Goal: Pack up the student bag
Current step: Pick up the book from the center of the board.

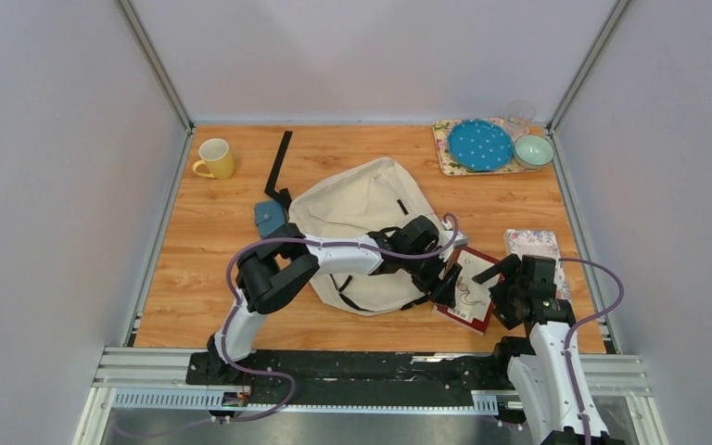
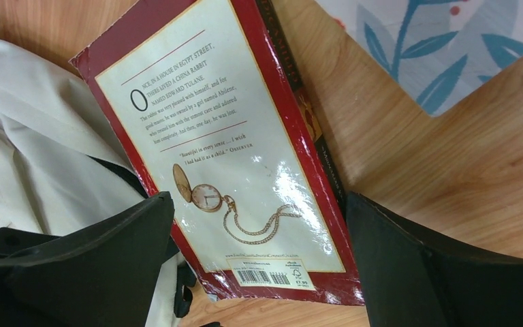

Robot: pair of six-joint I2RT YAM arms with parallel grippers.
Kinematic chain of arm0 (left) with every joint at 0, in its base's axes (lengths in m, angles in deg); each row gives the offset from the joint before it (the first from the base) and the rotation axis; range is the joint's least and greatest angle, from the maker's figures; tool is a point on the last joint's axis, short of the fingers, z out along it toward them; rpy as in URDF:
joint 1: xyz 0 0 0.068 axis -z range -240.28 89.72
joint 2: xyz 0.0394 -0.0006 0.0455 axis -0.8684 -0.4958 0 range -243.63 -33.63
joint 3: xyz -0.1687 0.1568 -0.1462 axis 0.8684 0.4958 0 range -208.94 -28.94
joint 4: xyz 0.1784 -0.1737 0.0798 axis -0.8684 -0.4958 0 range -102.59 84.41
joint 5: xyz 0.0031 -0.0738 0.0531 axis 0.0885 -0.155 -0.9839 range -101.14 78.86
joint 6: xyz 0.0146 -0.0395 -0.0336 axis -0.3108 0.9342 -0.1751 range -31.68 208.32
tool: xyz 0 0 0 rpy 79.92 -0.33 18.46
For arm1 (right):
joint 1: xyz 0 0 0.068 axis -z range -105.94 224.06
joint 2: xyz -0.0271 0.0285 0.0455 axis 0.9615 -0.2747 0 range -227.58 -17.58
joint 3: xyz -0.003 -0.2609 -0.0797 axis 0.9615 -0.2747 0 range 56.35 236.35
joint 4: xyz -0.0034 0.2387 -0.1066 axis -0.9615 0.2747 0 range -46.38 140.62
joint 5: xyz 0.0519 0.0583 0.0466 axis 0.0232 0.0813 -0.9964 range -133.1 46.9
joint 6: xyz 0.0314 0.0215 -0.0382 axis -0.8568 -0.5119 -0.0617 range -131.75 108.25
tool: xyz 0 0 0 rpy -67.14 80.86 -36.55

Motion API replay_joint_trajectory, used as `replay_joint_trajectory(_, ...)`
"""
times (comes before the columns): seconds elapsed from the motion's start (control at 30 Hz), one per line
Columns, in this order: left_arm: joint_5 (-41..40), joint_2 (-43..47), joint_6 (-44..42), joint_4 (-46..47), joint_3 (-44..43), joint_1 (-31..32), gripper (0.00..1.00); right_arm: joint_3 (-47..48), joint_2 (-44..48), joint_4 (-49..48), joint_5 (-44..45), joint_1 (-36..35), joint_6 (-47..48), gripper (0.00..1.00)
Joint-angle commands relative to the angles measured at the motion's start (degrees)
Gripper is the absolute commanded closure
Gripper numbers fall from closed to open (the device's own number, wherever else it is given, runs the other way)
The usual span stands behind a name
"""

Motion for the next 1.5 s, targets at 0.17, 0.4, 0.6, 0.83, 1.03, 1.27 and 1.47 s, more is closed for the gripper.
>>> replay_joint_trajectory(0.17,4.68,-4.56,3.89,4.22,-2.39,0.44,0.30,-1.69,-1.54,-6.79,-6.03,0.22,1.47,0.03)
replay_joint_trajectory(0.4,6.80,-1.22,7.05,7.66,-2.83,0.44,0.53,-3.18,-1.54,-7.85,-8.49,0.31,0.95,0.05)
replay_joint_trajectory(0.6,6.90,2.65,8.11,10.12,-3.18,0.35,0.52,-3.97,-1.28,-7.76,-9.37,0.22,0.86,0.06)
replay_joint_trajectory(0.83,5.84,-0.51,9.86,6.36,-5.29,0.35,0.67,-3.89,-0.75,-7.59,-9.90,0.22,0.86,0.06)
replay_joint_trajectory(1.03,3.38,-3.15,11.89,2.83,-5.20,-0.52,1.00,-2.83,0.92,-5.83,-9.11,0.22,1.21,0.06)
replay_joint_trajectory(1.27,5.40,3.33,8.29,7.40,-1.42,-1.58,1.00,2.70,4.16,0.31,-4.90,0.22,2.44,0.03)
replay_joint_trajectory(1.47,5.40,12.03,8.45,10.21,-1.16,-5.35,1.00,10.33,9.18,6.55,1.25,0.31,1.92,0.02)
